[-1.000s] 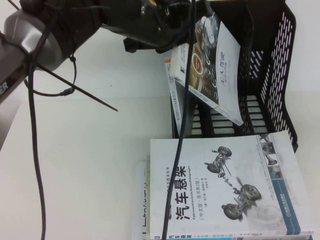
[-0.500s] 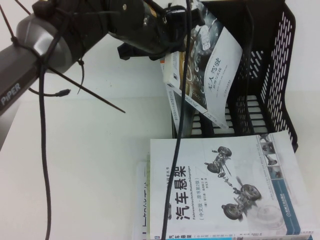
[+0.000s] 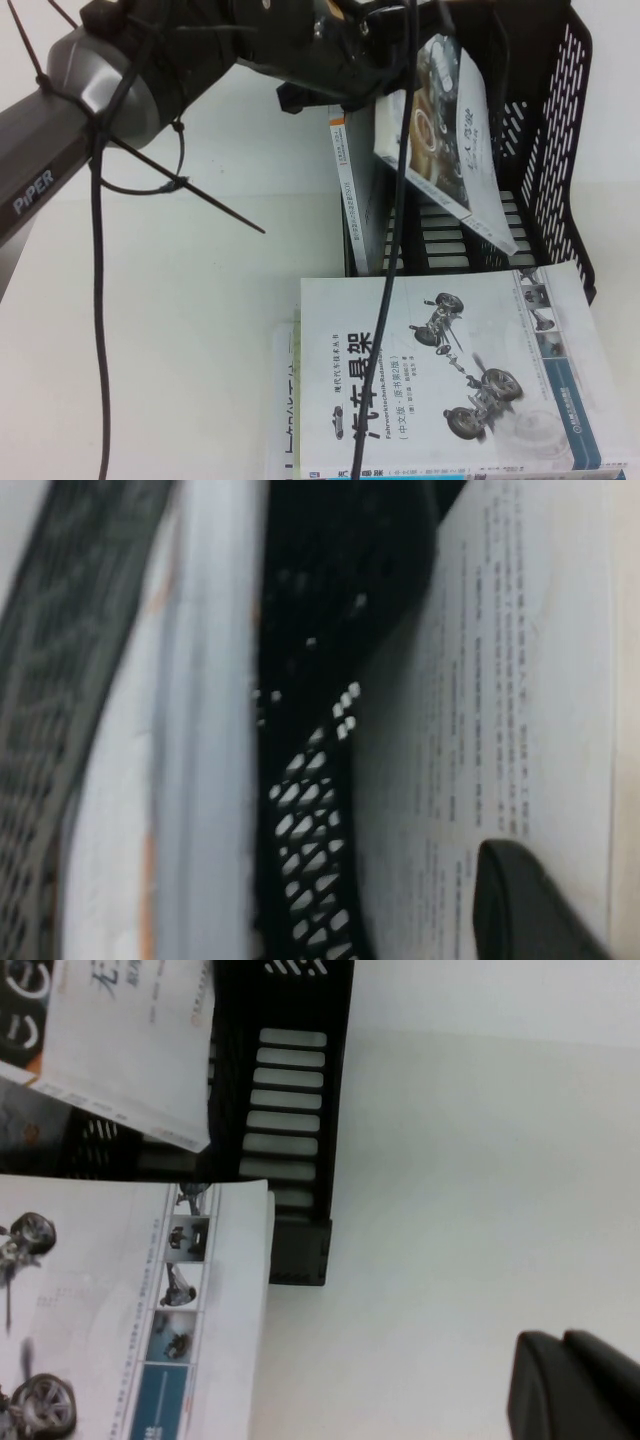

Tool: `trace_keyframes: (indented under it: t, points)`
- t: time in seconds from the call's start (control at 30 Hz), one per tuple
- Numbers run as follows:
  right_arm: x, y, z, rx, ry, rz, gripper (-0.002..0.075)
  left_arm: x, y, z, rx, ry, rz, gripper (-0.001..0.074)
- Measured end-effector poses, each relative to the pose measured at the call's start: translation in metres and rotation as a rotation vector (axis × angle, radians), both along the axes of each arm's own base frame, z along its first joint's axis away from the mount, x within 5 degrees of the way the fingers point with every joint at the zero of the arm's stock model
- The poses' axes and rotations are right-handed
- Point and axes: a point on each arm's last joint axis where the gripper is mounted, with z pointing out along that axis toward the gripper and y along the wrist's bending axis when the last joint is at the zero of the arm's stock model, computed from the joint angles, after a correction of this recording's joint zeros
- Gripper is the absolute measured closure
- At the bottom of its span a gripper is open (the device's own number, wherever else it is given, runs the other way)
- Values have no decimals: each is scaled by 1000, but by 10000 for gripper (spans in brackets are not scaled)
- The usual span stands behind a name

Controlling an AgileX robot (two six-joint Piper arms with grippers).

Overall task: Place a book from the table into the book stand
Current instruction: Place the book on the book shelf

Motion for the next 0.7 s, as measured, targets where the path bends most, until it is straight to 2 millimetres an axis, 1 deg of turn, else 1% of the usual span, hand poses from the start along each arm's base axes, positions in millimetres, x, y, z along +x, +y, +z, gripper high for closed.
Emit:
trace_keyframes:
  t: [0.13, 0.27, 0.57, 0.7]
  points:
    - [0, 0, 0, 6, 2, 1, 720, 0, -3, 1, 7, -46, -46, 636]
    - [0, 1, 0, 19, 3, 4, 720, 2, -3, -1, 32, -63, -53, 636]
    - [1, 3, -1, 36, -13, 16, 720, 6, 2, -7, 107, -61, -9, 636]
    - [1, 4, -1, 39, -17, 17, 720, 7, 5, -9, 141, -55, 41, 636]
